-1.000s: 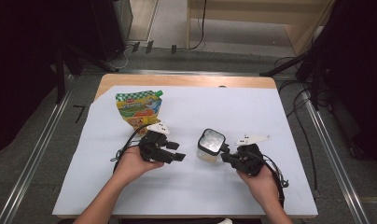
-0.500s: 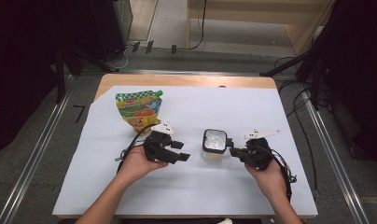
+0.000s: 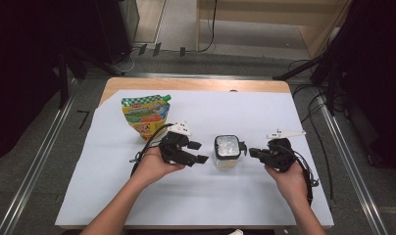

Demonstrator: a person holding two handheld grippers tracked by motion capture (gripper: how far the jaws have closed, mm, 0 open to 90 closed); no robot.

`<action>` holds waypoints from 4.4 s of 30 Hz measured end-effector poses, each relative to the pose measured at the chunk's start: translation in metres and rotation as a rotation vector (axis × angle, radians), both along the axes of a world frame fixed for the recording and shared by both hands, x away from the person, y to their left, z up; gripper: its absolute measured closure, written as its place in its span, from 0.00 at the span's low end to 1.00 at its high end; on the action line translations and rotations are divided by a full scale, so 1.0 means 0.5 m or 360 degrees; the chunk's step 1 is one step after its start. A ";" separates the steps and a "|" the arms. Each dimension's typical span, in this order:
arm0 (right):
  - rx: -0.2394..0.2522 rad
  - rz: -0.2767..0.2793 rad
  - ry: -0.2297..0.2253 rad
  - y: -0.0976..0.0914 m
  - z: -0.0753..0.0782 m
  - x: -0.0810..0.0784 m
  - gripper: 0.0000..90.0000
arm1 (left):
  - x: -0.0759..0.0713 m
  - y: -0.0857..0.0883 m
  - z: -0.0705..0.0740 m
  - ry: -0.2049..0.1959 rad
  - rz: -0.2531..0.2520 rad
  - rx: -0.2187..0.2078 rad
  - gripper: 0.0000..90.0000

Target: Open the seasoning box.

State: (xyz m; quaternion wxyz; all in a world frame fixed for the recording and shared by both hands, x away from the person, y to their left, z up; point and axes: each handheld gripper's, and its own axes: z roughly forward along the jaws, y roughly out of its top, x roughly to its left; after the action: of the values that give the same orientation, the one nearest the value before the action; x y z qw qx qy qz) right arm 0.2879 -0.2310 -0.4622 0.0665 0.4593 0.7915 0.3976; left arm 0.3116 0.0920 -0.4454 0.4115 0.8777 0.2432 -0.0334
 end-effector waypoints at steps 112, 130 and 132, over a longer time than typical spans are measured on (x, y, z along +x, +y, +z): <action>0.0009 -0.0010 0.0053 0.013 -0.018 0.028 1.00 | 0.042 -0.140 0.026 -0.0314 -0.0264 0.0265 0.18; 0.0024 -0.0002 0.0062 0.015 -0.019 0.028 1.00 | 0.040 -0.155 0.068 -0.0245 -0.0198 0.0238 0.21; 0.0024 -0.0003 0.0062 0.015 -0.019 0.028 1.00 | 0.042 -0.158 0.072 -0.0236 -0.0193 0.0232 0.21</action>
State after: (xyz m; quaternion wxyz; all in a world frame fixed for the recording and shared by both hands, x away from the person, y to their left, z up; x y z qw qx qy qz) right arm 0.3017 -0.2235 -0.4715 0.0480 0.4680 0.7893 0.3946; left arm 0.3323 0.0131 -0.4092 0.3606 0.9185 0.1604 0.0247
